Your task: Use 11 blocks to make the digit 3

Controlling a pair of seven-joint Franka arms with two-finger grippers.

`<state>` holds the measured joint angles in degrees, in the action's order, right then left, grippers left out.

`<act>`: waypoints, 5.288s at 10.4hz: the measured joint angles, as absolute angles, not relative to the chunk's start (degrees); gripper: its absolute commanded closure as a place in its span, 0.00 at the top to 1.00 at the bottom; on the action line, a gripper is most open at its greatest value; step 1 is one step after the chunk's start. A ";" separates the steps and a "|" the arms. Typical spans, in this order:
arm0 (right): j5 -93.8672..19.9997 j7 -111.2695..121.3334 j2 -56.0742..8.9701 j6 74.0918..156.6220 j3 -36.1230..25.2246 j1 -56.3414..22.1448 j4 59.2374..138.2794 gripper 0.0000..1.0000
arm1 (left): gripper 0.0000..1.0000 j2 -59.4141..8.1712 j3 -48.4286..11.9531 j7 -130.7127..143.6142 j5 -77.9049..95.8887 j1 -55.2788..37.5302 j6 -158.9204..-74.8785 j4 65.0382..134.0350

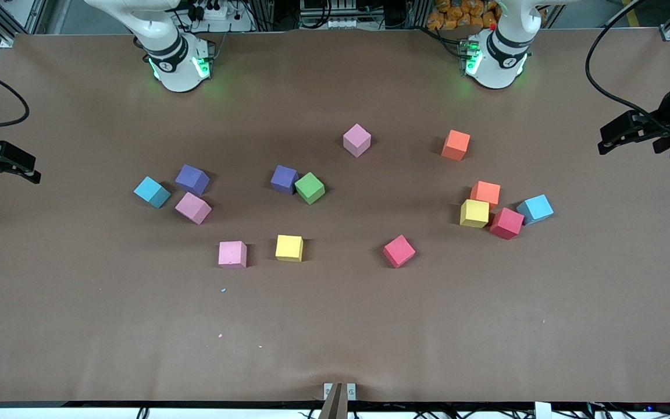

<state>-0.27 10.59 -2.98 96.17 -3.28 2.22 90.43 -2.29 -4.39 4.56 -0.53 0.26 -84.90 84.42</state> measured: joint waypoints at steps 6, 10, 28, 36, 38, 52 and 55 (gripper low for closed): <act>-0.27 10.59 -3.00 96.17 -3.26 2.18 90.43 1.00 | 1.00 -2.70 -4.48 4.53 -0.53 0.13 -84.90 84.45; -0.28 10.62 -4.69 95.96 -3.20 2.07 90.55 1.00 | 1.00 -4.64 -6.04 7.40 -0.30 -1.77 -85.65 85.14; -2.46 13.18 -18.74 94.22 -2.74 -7.10 90.68 1.00 | 1.00 -11.94 -17.79 75.48 9.45 -25.67 -124.51 117.03; -3.28 23.94 -18.73 102.65 -2.44 -21.37 93.21 1.00 | 1.00 -17.17 -17.85 80.28 12.20 -29.63 -130.74 120.38; -3.31 33.62 -18.70 104.64 -1.92 -22.96 94.38 1.00 | 1.00 -17.27 -17.86 82.97 13.97 -32.05 -135.41 122.86; -4.44 50.27 -18.86 137.45 -1.32 -37.38 120.86 1.00 | 0.28 -23.30 -17.49 88.23 14.44 -38.10 -144.29 125.39; -10.67 48.86 -18.84 141.75 -0.69 -38.30 124.99 1.00 | 0.06 -23.16 -16.74 82.17 14.45 -38.19 -144.53 125.20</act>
